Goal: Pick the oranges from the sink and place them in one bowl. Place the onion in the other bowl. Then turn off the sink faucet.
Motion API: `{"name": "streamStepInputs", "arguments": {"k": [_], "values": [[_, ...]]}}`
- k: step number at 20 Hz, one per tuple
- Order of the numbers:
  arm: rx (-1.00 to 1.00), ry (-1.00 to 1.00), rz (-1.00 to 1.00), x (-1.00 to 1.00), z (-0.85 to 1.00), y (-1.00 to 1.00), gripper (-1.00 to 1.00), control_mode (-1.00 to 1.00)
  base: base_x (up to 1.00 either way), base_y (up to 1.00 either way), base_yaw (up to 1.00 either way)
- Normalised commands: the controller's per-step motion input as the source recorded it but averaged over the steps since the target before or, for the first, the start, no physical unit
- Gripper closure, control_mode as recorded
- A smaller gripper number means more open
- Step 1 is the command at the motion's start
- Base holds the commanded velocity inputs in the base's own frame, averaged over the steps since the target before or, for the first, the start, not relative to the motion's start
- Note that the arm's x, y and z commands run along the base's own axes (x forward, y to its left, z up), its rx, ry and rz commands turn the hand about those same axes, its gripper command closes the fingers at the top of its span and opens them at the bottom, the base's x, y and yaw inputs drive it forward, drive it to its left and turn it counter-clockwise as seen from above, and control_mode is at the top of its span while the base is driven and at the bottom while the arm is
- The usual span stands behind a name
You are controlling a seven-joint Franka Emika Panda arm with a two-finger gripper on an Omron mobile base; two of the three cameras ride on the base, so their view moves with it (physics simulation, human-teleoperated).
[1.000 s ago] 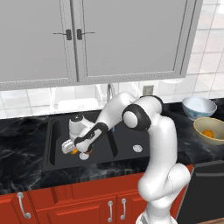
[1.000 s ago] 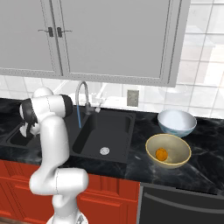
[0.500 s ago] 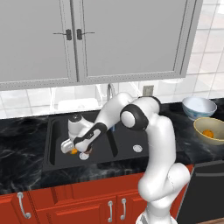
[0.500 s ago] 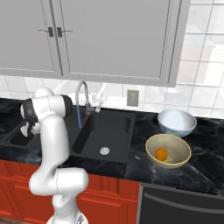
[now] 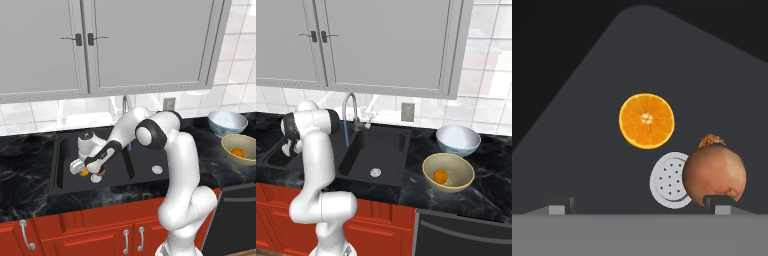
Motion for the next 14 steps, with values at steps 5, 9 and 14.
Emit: {"name": "streamStepInputs", "arguments": {"k": [5,9,14], "values": [[0.0,-0.01,0.0,0.09,-0.1,0.0,-1.0,-1.0,0.0,0.0,0.0],[0.0,0.0,0.0,0.09,-0.1,0.0,-1.0,-1.0,0.0,0.0,0.0],[0.0,0.0,0.0,0.08,-0.1,0.03,-1.0,-1.0,0.0,0.0,0.0]]}}
